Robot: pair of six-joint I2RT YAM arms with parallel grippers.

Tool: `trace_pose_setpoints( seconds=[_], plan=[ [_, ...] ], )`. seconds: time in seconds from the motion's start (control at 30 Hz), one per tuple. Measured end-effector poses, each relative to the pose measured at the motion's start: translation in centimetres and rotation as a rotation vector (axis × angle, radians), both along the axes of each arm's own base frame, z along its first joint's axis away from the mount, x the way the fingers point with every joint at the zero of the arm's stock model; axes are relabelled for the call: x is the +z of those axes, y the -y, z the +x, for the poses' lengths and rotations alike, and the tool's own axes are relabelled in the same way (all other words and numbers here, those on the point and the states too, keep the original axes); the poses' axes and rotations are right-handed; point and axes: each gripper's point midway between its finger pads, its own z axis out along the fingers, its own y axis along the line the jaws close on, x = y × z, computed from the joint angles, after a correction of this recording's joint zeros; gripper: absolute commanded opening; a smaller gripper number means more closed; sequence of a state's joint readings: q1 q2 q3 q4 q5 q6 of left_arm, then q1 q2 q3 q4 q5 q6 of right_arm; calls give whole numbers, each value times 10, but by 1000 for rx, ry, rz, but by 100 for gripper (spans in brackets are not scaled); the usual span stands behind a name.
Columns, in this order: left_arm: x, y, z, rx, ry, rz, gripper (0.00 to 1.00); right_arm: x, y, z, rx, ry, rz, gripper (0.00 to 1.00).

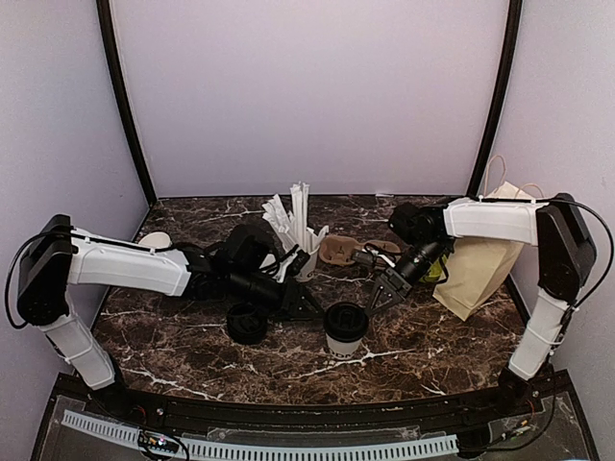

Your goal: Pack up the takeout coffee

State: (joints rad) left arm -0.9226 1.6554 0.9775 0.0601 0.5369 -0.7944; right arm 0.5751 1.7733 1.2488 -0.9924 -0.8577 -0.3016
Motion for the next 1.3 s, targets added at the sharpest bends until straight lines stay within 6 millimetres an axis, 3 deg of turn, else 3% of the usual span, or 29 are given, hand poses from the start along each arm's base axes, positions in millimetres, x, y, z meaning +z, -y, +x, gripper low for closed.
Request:
trace_pose_setpoints(
  seconds=[0.2,0.4,0.57,0.8,1.3],
  plan=[
    [23,-1,1,-11,57,-37,47,0,2,2,14,36,-6,60],
    [29,-2,10,2,111,1,53,5,5,-2,30,74,12,70],
    [38,6,23,10,171,-1,53,5,8,-12,52,109,-5,66],
    [22,13,28,-8,167,22,53,-6,6,-10,62,124,-53,54],
    [20,13,23,-25,156,24,53,0,-10,49,2,281,-83,51]
  ],
)
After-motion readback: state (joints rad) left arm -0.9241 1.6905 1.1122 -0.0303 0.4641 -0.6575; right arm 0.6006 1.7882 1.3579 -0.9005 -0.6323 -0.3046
